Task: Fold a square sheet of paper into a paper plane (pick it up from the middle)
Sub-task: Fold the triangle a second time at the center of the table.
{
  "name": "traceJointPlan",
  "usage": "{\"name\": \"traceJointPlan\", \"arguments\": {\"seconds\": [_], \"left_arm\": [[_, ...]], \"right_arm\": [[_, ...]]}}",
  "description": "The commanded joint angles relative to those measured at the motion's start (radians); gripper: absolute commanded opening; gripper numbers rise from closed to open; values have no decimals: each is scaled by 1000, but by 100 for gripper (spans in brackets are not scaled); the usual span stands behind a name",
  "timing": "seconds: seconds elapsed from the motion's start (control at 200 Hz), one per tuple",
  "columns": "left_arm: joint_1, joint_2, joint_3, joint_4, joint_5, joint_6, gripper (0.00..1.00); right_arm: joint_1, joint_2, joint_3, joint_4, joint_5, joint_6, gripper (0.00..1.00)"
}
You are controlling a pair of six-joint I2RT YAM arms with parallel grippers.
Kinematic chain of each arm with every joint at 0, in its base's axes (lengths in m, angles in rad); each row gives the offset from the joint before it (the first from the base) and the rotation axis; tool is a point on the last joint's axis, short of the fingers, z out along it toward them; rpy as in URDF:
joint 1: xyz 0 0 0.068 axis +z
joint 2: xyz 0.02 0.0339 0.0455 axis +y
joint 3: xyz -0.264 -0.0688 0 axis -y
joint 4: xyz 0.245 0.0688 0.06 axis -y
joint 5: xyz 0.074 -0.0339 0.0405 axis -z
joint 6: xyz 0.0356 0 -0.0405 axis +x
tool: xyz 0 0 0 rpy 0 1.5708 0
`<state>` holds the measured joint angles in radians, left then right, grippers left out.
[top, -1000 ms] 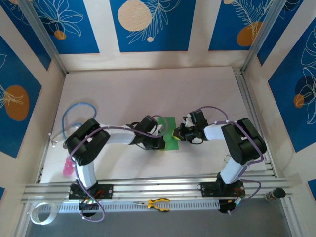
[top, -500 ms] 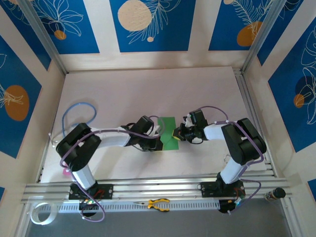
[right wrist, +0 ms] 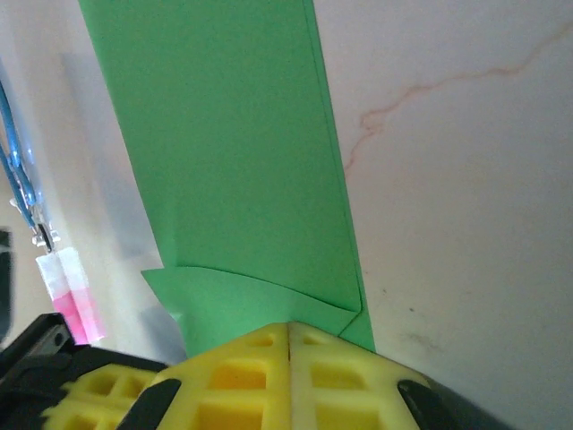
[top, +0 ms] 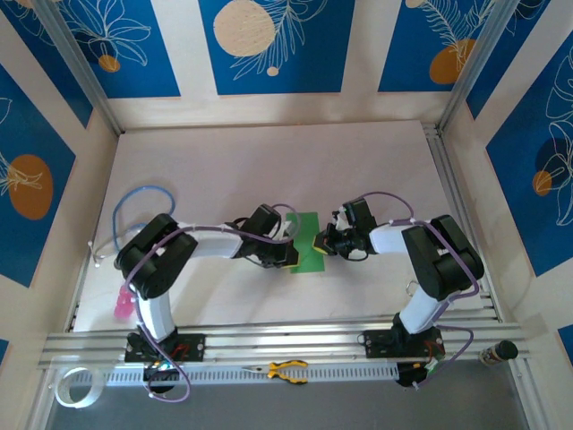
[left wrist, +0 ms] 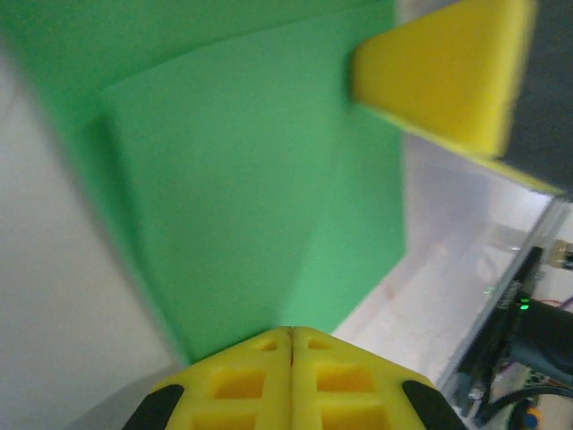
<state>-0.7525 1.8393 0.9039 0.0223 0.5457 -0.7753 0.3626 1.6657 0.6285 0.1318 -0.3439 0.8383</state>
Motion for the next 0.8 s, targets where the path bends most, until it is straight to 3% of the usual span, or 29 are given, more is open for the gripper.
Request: {"name": "traceJointPlan", "arguments": {"seconds": [0.0, 0.255, 0.515, 0.795], "left_arm": [[3, 6, -14, -66, -35, 42, 0], [0, 15, -59, -48, -37, 37, 0], [0, 11, -51, -56, -52, 33, 0], [0, 11, -56, -55, -55, 28, 0]], "right_arm": [[14, -43, 20, -81, 24, -31, 0], [96, -119, 59, -109, 29, -49, 0], [199, -18, 58, -84, 42, 10, 0], [174, 35, -5, -33, 129, 25, 0]]}}
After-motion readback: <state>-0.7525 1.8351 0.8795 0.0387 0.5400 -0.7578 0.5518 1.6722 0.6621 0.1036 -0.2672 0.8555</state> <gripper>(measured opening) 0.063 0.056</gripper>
